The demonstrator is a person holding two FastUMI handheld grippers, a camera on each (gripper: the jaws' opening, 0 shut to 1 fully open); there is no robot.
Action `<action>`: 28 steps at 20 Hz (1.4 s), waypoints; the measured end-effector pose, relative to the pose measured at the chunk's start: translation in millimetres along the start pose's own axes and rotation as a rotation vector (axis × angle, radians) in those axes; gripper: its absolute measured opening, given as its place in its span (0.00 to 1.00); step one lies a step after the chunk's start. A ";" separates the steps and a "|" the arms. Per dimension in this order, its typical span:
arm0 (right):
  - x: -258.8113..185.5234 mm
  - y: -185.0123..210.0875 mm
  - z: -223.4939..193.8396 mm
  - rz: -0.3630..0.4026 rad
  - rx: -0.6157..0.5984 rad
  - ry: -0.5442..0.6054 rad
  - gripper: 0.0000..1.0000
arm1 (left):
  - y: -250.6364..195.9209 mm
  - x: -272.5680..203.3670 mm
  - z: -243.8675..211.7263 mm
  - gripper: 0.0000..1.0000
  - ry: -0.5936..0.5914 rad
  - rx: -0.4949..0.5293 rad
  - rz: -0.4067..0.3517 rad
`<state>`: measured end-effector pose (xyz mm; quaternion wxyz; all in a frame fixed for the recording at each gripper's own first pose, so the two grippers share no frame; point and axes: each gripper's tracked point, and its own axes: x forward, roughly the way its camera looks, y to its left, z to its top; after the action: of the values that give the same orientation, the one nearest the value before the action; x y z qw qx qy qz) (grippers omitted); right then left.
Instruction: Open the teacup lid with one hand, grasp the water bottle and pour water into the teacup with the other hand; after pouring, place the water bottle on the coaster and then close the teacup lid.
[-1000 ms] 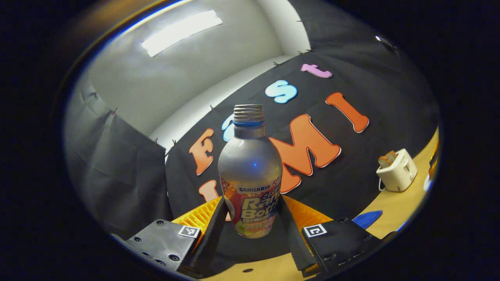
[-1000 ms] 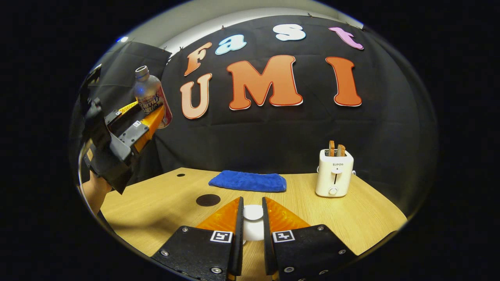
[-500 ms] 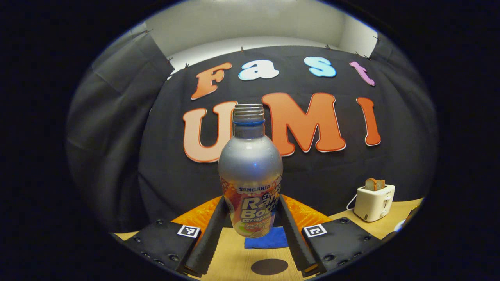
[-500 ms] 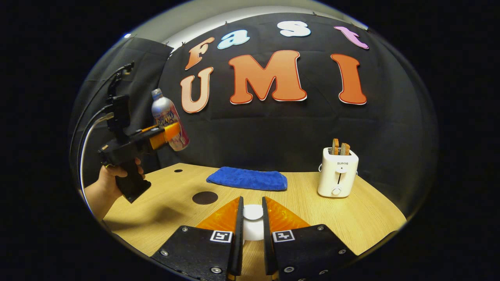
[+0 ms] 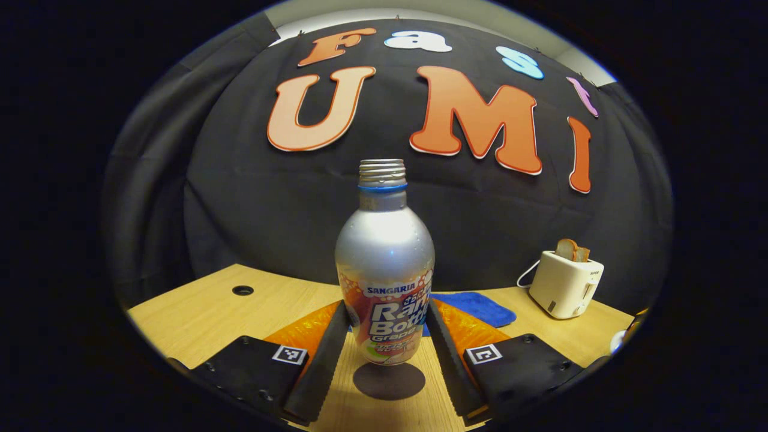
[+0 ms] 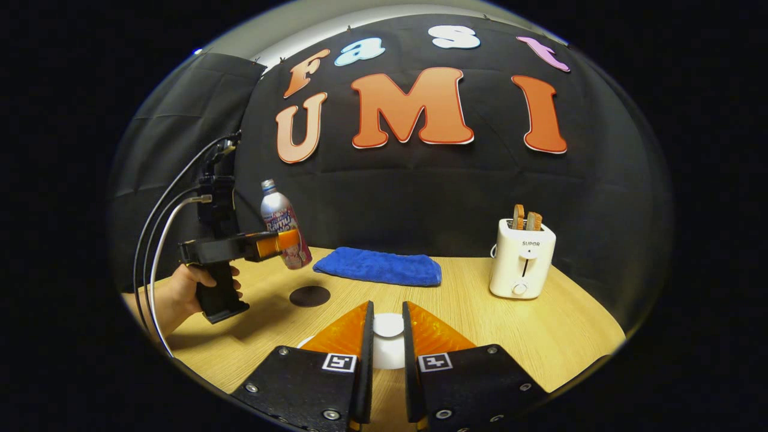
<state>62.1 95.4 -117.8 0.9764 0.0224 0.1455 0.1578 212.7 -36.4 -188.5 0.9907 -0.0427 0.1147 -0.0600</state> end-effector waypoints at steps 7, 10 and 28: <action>4.8 8.2 -6.9 0.018 -0.011 0.017 0.23 | -2.4 9.6 -45.2 0.83 0.138 0.001 -0.008; 4.7 12.8 -7.7 0.028 -0.005 0.018 0.23 | -0.6 12.5 -58.2 0.80 0.176 0.004 -0.001; 20.4 56.1 -40.1 0.115 0.012 0.087 0.23 | -24.3 -31.0 -70.6 0.98 0.225 0.161 -0.067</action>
<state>52.1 154.9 -156.8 0.9584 0.0295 0.1874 0.2135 163.7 -61.4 -247.7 0.9692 0.0401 0.2184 -0.1065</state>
